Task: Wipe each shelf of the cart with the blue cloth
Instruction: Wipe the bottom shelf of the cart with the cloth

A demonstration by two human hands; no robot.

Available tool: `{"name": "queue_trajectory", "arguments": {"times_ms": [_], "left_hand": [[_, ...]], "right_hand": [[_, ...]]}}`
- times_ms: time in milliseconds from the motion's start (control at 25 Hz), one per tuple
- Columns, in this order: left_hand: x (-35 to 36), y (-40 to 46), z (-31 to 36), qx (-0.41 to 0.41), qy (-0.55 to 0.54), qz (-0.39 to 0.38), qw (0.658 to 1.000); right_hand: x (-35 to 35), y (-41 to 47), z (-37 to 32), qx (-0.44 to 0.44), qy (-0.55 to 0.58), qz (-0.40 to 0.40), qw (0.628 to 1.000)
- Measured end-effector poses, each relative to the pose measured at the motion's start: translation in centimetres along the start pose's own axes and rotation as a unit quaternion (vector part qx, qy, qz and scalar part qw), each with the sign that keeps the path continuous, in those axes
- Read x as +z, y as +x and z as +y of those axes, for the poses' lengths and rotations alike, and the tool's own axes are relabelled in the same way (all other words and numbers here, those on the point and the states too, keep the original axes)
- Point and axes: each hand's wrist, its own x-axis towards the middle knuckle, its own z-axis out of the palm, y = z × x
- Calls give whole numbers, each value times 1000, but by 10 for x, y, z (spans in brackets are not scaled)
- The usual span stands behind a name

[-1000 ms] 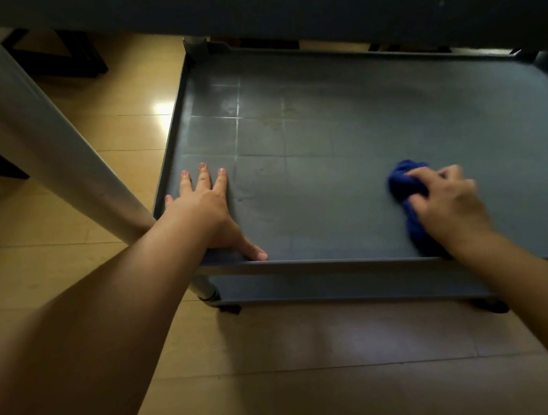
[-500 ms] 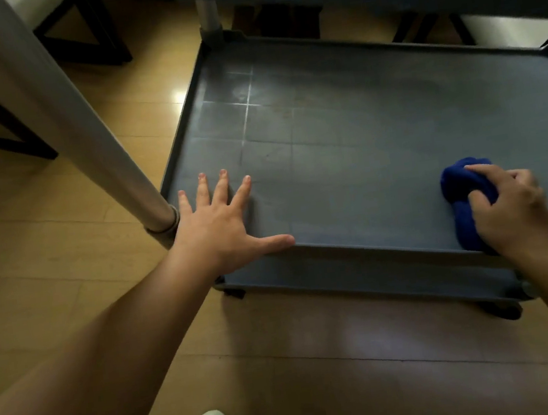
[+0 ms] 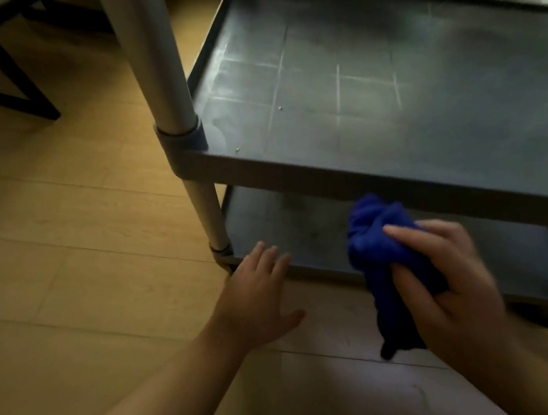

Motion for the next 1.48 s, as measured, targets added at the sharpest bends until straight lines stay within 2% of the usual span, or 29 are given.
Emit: {"name": "queue_trajectory", "arguments": {"times_ms": [160,320,440,680,960,1120,1200,1320,1480], "left_hand": [[52,75,-30,-65,32,-26,997],[81,141,-65,-135,4,-47,990],[95,171,-87,-157,-32,-63,985],[105,212,-96,-168,-33,-125,977],[107,225,-129,-177,-26,-81,981],[105,222,-126,-180,-34,-105,977],[100,222,-123,-185,-42,-122,974],[100,220,-122,-180,-55,-120,975],[103,221,-122,-177,-51,-111,977]], "right_hand": [[82,-13,68,124,35,-33,991],[137,29,142,158,2,11,987],[180,71,172,197,-36,-8,980],[253,131,176,154,-77,-40,984],[321,158,178,96,-162,-82,979],[314,147,199,50,-205,-79,974],[290,139,221,61,-230,-76,968],[233,114,272,145,-278,-44,949],[139,58,337,281,-329,6,901]]}}
